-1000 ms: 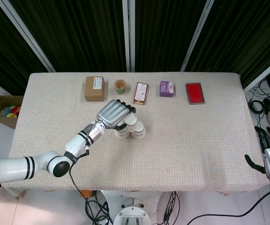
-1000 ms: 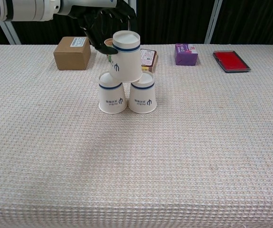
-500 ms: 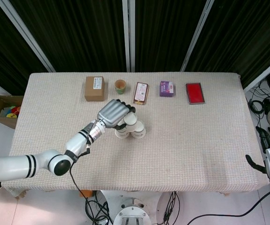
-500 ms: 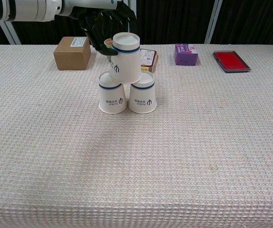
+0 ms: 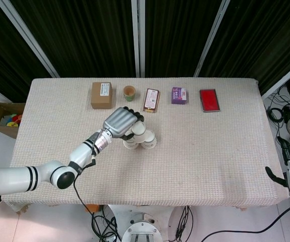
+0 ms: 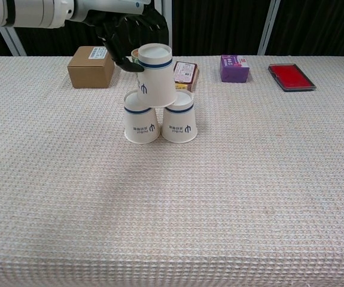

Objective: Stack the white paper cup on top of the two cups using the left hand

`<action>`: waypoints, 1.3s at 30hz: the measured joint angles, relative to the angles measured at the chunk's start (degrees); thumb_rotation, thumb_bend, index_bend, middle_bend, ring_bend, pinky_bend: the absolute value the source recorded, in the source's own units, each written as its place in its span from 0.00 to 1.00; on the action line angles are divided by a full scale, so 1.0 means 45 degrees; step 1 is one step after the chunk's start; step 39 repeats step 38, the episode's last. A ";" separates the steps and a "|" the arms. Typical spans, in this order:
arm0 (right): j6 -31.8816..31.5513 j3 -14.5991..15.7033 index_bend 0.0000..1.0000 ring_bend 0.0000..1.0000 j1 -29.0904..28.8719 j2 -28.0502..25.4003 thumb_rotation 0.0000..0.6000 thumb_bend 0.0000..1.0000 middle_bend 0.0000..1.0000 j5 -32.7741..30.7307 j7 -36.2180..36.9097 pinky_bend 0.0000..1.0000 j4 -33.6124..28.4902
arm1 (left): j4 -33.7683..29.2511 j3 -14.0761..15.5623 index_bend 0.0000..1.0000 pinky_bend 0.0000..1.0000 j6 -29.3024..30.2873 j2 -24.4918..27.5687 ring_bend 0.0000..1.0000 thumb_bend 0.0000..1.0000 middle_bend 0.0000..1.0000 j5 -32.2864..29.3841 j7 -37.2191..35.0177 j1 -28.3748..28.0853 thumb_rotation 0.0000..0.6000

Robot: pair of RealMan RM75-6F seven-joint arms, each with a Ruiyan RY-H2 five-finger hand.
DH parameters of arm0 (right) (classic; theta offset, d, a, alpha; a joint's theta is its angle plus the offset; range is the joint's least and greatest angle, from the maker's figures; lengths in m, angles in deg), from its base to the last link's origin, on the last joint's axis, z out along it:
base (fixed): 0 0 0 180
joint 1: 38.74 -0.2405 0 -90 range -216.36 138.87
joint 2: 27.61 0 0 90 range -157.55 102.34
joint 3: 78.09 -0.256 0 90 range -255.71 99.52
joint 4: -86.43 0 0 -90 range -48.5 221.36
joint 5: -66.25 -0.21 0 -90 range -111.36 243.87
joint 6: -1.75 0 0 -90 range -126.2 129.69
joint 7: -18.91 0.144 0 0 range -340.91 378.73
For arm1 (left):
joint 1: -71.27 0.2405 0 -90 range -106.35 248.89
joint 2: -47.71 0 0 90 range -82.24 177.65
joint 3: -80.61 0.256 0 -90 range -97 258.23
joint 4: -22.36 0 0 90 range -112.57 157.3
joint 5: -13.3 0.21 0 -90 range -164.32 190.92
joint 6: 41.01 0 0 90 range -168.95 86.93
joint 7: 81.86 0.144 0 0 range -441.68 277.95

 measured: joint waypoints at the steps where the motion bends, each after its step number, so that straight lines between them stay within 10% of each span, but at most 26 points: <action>1: -0.0050 -0.0001 0.00 0.00 0.0022 0.0019 1.00 0.18 0.15 0.0021 0.0046 0.05 0.0036 | -0.0031 0.0014 0.26 0.29 0.0021 0.0014 0.26 0.29 0.24 -0.0014 -0.0007 -0.0002 0.94; 11: -0.0249 0.0013 0.00 0.00 0.0135 -0.0028 1.00 0.18 0.15 0.0146 0.0143 0.05 0.0063 | -0.0506 0.0103 0.19 0.27 0.0713 0.0240 0.20 0.16 0.17 0.0213 -0.0098 0.0207 0.82; 16: -0.0255 -0.0006 0.00 0.00 0.0115 -0.0232 1.00 0.18 0.15 0.0226 0.0203 0.06 -0.0039 | -0.1232 0.0041 0.19 0.26 0.2363 0.0839 0.20 0.12 0.18 0.0930 -0.0385 0.1065 1.00; 27: -0.0029 0.0093 0.04 0.01 -0.0104 -0.0538 1.00 0.21 0.19 0.0706 0.2278 0.11 0.0443 | -0.1318 0.1340 0.23 0.23 0.9299 0.2214 0.20 0.11 0.20 0.2703 -0.0849 0.6351 1.00; 39: 0.0398 0.0354 0.04 0.01 -0.0515 -0.0503 1.00 0.21 0.17 0.1347 0.1584 0.11 -0.0231 | 0.1247 0.3724 0.22 0.21 1.1947 0.1638 0.20 0.06 0.19 0.4859 -0.2631 1.1183 1.00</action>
